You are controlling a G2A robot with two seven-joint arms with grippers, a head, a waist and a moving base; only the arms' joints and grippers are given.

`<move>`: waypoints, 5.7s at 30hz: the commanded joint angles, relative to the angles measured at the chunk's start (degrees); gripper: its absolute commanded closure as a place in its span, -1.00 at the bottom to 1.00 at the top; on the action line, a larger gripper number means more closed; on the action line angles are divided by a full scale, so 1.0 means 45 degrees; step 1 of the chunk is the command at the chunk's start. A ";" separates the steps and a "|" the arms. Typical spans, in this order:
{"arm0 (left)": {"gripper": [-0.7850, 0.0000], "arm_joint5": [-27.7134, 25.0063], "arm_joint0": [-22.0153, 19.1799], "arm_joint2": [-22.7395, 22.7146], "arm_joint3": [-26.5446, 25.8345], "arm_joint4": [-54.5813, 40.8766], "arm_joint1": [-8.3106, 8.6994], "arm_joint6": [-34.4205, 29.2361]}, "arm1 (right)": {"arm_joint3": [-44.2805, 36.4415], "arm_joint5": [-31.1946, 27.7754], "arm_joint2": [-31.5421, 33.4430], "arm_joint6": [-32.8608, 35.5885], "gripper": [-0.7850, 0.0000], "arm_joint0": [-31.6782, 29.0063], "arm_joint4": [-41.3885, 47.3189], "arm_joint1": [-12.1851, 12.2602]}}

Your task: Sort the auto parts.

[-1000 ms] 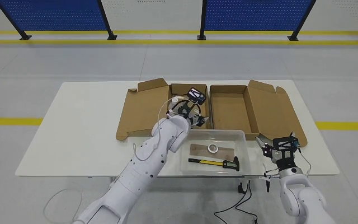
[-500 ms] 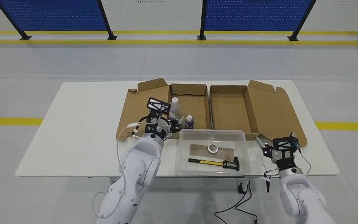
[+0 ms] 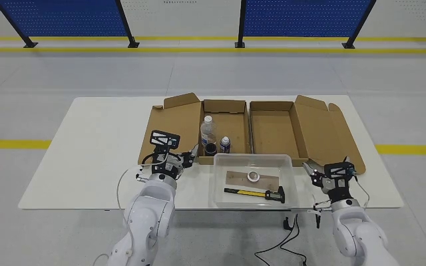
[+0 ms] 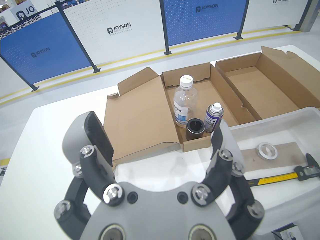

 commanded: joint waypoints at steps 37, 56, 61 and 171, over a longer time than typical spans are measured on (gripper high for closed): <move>-1.00 0.0000 0.0001 0.0000 0.0000 0.0000 0.0000 0.0000 | -0.1018 -0.0835 -0.3774 1.2249 -1.00 0.4661 0.3374 -0.0215; -1.00 0.0000 0.0001 0.0000 0.0000 0.0000 0.0000 0.0000 | 0.0687 0.1360 -0.5385 1.3445 -1.00 0.5851 0.2721 -0.0495; -1.00 0.0000 0.0001 0.0000 0.0000 0.0000 0.0000 0.0000 | 0.1380 0.1756 -0.5813 1.3565 -1.00 0.6491 0.2494 -0.0615; -1.00 0.0000 0.0001 0.0000 0.0000 0.0000 0.0000 0.0000 | 0.4392 0.2259 -0.7219 1.3087 1.00 0.7728 0.1155 -0.1799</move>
